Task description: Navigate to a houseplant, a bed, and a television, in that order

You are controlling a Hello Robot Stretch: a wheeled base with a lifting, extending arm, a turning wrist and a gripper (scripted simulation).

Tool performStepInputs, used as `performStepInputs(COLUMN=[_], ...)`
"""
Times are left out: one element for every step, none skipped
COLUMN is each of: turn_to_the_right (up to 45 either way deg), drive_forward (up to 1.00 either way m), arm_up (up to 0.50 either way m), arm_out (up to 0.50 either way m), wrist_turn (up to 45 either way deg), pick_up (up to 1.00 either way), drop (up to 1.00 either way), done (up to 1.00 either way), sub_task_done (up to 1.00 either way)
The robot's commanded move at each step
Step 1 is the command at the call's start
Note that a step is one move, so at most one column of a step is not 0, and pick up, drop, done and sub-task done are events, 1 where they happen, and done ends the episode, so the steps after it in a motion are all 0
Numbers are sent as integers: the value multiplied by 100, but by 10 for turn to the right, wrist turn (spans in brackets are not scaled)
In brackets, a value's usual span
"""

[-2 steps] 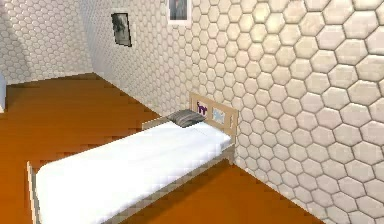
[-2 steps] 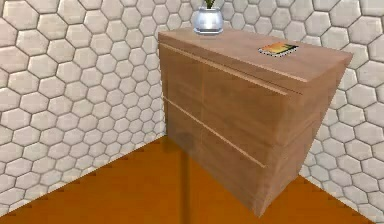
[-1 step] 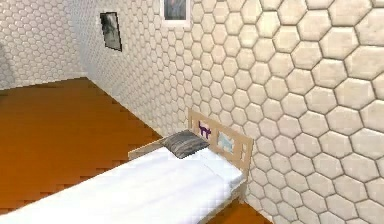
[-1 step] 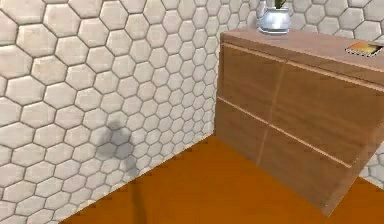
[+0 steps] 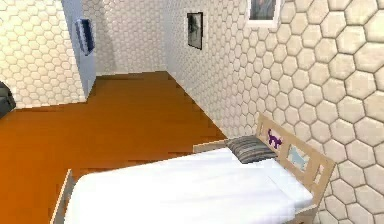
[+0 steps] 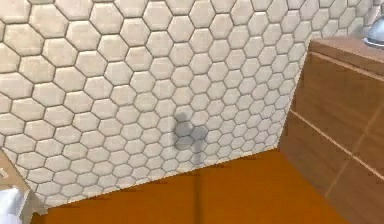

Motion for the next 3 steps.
performStepInputs(turn_to_the_right=[0,-450,-450], drive_forward=[0,0,0], arm_up=[0,0,0], arm_out=[0,0,0], wrist_turn=[0,0,0], pick_up=[0,0,0], drop=[0,0,0], done=[0,0,0], sub_task_done=[100,0,0])
